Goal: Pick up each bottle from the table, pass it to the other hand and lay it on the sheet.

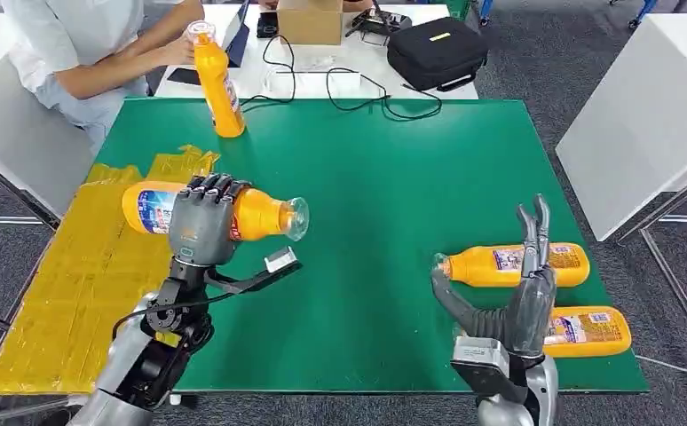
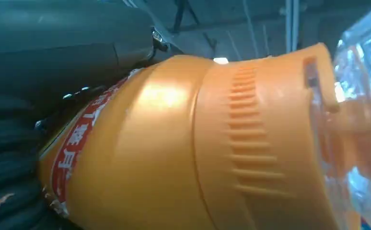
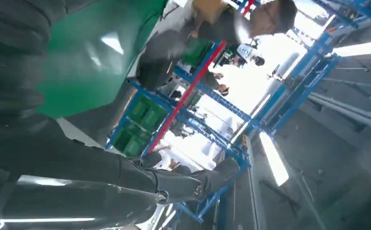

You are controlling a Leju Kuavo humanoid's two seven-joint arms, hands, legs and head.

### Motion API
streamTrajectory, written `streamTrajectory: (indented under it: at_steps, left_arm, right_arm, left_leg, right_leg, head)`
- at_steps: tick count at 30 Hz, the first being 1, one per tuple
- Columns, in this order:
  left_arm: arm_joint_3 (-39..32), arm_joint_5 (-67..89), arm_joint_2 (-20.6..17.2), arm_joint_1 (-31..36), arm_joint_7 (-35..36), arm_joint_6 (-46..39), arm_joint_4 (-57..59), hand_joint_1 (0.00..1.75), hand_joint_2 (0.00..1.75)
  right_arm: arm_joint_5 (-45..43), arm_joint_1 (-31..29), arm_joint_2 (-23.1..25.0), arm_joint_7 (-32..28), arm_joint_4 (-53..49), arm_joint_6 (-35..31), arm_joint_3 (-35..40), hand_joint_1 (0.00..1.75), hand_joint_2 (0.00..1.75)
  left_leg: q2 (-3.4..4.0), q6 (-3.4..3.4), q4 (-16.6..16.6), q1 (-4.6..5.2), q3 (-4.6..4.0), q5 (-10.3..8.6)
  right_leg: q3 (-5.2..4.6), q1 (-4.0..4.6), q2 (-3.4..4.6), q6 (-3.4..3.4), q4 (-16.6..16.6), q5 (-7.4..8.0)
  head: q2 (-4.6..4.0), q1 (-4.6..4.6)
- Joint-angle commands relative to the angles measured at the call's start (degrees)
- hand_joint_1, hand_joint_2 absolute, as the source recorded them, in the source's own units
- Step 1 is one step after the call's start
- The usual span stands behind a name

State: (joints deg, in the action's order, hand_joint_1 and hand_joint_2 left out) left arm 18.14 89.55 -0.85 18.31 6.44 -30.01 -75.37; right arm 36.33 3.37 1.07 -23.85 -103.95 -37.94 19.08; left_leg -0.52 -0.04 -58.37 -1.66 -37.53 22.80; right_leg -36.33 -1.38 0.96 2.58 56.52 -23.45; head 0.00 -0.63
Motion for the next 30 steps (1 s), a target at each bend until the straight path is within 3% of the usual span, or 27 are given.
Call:
streamTrajectory:
  at_steps: [1,3,5,10,12,13,14,21,26,28,30]
  left_arm:
    - [17.13,0.45,-7.88,9.38,11.74,4.6,14.68,1.75,1.75]
    - [17.22,0.45,-7.88,9.92,12.09,4.43,16.66,1.75,1.75]
    - [19.71,0.45,-8.64,11.6,17.4,7.41,20.13,1.75,1.75]
    - [12.32,0.45,-5.74,15.65,17.96,7.48,35.21,1.75,1.75]
    - [12.14,0.45,-5.66,16.02,17.68,7.05,36.0,1.75,1.75]
    - [12.14,0.45,-5.66,16.02,17.68,7.05,36.0,1.75,1.75]
    - [12.14,0.45,-5.66,16.02,17.68,7.05,36.0,1.75,1.75]
    - [12.38,0.45,-5.48,16.04,17.91,7.12,35.9,1.75,1.75]
    - [6.15,0.45,-4.37,18.07,17.84,8.32,41.27,1.75,1.75]
    - [4.57,0.45,-4.29,18.83,18.22,7.82,42.84,1.75,1.75]
    - [2.99,0.45,-4.07,19.19,17.78,7.08,43.65,1.75,1.75]
  right_arm:
    - [0.07,0.14,-2.0,0.13,-1.01,-0.87,-1.89,0.0,1.75]
    - [0.15,0.47,-2.0,0.02,-1.08,-0.91,-2.04,0.0,1.75]
    - [0.67,1.26,-1.63,-0.17,-1.21,-1.02,-2.3,0.0,1.75]
    - [3.12,3.05,-0.6,1.28,-2.58,-0.18,-4.47,0.0,1.75]
    - [3.1,3.14,-0.6,1.25,-2.64,-0.1,-4.6,0.0,1.75]
    - [3.1,3.14,-0.6,1.25,-2.64,-0.1,-4.6,0.0,1.75]
    - [3.1,3.14,-0.6,1.25,-2.64,-0.1,-4.6,0.0,1.75]
    - [3.11,3.05,-0.53,1.25,-2.6,-0.07,-4.57,0.0,1.75]
    - [5.58,3.91,0.98,2.76,-3.28,2.09,-5.78,0.0,1.75]
    - [6.61,3.64,1.48,3.43,-3.26,3.21,-6.05,0.0,1.75]
    - [7.51,3.06,1.6,4.24,-2.96,4.33,-6.22,0.0,1.75]
  left_leg:
    - [-0.28,0.09,0.06,0.04,0.3,0.05]
    - [-0.1,0.07,0.06,0.03,0.22,0.02]
    - [-0.04,0.08,0.05,0.02,0.25,0.06]
    - [-0.07,0.07,0.07,0.03,0.31,0.06]
    - [-0.05,0.04,0.05,0.02,0.16,0.02]
    - [-0.07,0.12,0.07,0.04,0.6,0.17]
    - [-0.05,0.06,0.04,0.02,0.21,0.05]
    - [-0.02,0.08,0.01,0.03,0.22,0.08]
    - [-0.07,0.12,0.02,0.04,0.49,0.18]
    - [-0.04,0.04,0.01,0.0,0.07,0.02]
    - [-0.01,0.07,0.0,0.01,0.22,0.08]
  right_leg:
    - [0.38,0.02,-0.39,-0.14,-0.02,-0.18]
    - [0.26,0.0,-0.19,-0.09,-0.04,-0.1]
    - [0.3,0.02,-0.12,-0.1,-0.04,-0.1]
    - [0.36,0.02,-0.16,-0.13,-0.04,-0.12]
    - [0.2,0.02,-0.11,-0.09,-0.03,-0.07]
    - [0.64,0.04,-0.24,-0.24,-0.02,-0.25]
    - [0.25,0.02,-0.14,-0.11,-0.01,-0.1]
    - [0.27,0.02,-0.1,-0.1,-0.01,-0.11]
    - [0.56,0.03,-0.22,-0.21,0.01,-0.25]
    - [0.12,0.03,-0.1,-0.08,0.0,-0.06]
    - [0.26,0.04,-0.11,-0.13,0.01,-0.12]
  head:
    - [0.0,0.0]
    - [0.0,-0.02]
    - [0.0,0.0]
    - [0.0,0.0]
    - [0.0,0.0]
    - [0.0,0.0]
    - [0.0,-0.02]
    - [0.0,0.0]
    - [0.0,0.0]
    - [0.0,0.02]
    - [0.0,0.02]
